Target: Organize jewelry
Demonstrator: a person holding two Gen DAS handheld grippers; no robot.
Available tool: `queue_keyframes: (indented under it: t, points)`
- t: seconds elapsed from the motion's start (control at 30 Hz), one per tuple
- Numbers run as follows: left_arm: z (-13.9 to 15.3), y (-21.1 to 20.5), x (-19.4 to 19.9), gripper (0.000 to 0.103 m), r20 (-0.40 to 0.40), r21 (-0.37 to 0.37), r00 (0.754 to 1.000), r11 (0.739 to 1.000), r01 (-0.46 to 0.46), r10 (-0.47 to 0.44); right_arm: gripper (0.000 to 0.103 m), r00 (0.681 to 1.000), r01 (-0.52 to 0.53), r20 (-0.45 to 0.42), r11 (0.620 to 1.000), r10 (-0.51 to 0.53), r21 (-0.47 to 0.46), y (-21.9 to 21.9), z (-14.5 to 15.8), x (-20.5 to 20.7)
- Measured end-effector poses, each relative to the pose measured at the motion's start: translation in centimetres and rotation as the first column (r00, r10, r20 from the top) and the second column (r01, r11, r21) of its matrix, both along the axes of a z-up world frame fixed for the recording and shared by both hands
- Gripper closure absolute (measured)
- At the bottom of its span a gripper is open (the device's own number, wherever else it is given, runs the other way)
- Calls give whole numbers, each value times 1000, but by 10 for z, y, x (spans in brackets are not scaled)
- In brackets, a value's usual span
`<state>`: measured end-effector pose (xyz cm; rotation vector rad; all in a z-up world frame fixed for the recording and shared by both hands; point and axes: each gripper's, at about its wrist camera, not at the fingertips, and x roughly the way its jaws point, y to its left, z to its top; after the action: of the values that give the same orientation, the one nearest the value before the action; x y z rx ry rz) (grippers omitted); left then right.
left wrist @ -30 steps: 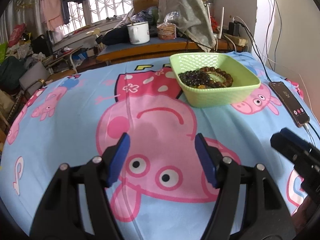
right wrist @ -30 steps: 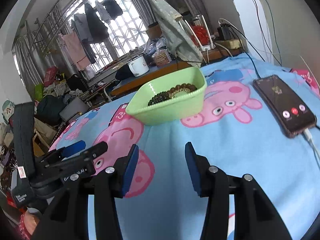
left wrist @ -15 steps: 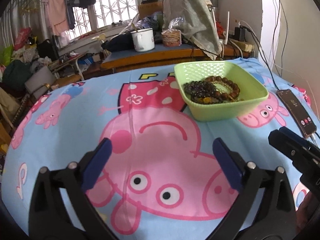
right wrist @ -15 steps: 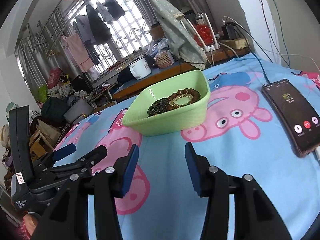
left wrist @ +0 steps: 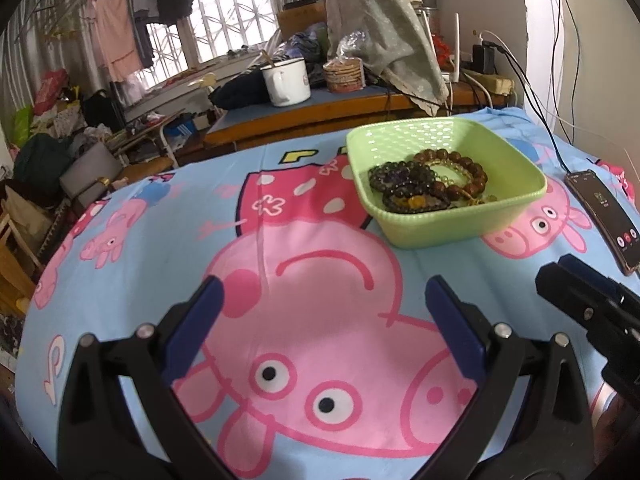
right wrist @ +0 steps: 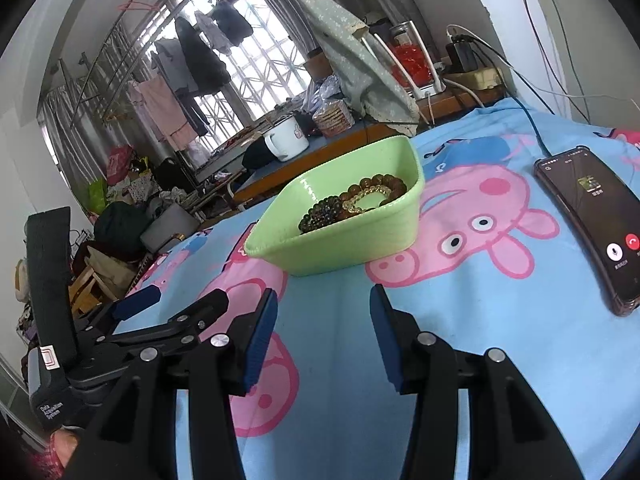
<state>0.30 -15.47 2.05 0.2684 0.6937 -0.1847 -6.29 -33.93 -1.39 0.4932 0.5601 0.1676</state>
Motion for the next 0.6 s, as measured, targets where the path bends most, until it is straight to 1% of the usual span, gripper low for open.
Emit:
queue_keyframes:
  t: [0.27, 0.43, 0.53, 0.6]
  points:
    - [-1, 0, 1, 6, 10, 3, 1000, 1000, -15, 15, 84, 1000, 1, 8, 1000, -1, 12, -1, 1, -2]
    - [-2, 2, 2, 6, -5, -12, 1000, 1000, -17, 17, 84, 1000, 4, -1, 1000, -4, -9, 1, 2, -3]
    - [-1, 6, 1, 6, -38, -50, 999, 999, 7, -9, 84, 1000, 5, -12, 1000, -5, -23, 5, 5, -5]
    - [1, 9, 0, 6, -46, -72, 999, 997, 21, -24, 84, 1000, 4, -18, 1000, -4, -22, 6, 8, -8]
